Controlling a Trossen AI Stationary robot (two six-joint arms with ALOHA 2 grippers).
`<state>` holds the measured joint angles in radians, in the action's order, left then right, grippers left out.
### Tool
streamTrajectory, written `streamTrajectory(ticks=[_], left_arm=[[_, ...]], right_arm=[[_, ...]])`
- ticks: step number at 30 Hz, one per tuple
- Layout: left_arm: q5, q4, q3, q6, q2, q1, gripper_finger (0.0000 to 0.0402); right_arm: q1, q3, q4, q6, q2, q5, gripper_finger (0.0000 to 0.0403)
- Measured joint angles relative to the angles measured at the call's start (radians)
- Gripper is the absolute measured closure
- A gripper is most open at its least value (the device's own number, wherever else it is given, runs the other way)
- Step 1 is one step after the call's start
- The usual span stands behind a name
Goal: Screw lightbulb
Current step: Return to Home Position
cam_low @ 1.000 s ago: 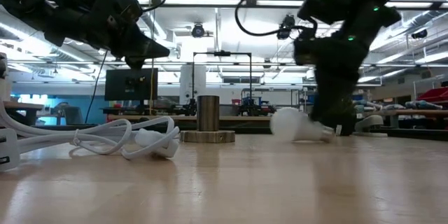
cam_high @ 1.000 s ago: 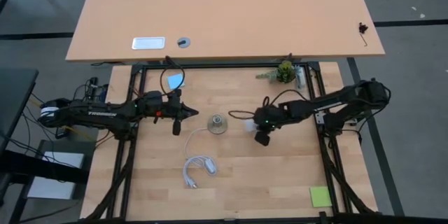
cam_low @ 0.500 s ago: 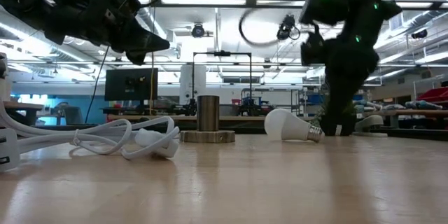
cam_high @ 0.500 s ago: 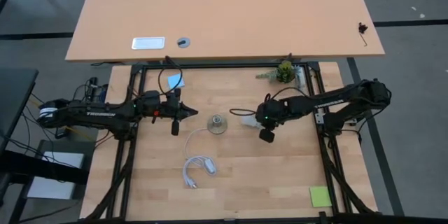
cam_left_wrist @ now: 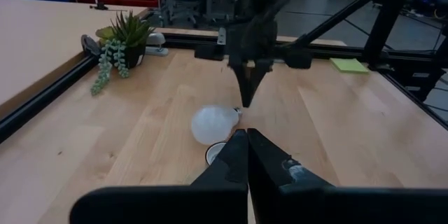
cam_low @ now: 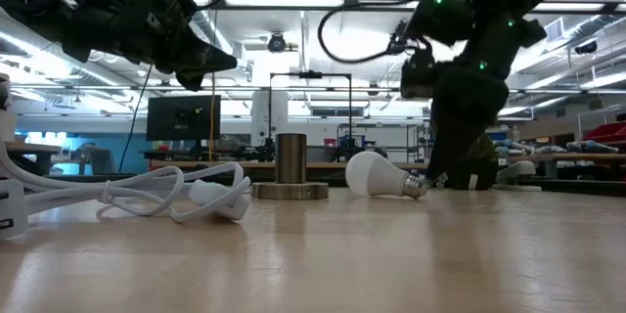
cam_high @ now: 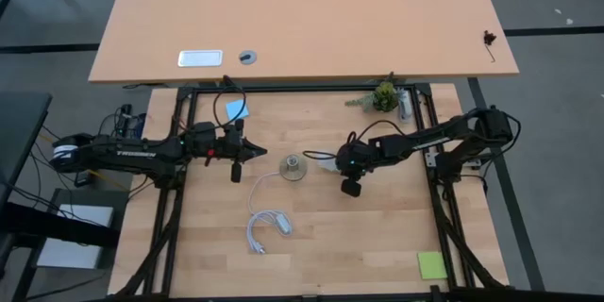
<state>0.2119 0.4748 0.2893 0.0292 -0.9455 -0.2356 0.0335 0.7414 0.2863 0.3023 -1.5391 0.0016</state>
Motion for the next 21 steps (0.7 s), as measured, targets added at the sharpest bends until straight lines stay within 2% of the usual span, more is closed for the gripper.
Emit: streamTrajectory(ticks=[7,17,21], left_arm=[[0.0,-0.004,0.0,0.001,0.0,0.0,0.0401],[0.002,0.004,0.0,0.001,0.0,0.0,0.0401],[0.036,0.006,0.0,-0.01,0.041,0.0,0.0401]], right_arm=[[0.008,0.006,0.072,0.003,0.056,0.089,0.0398],[-0.001,0.005,-0.01,0.002,0.021,0.05,0.0398],[-0.009,0.005,-0.053,-0.078,0.043,0.051,0.0398]])
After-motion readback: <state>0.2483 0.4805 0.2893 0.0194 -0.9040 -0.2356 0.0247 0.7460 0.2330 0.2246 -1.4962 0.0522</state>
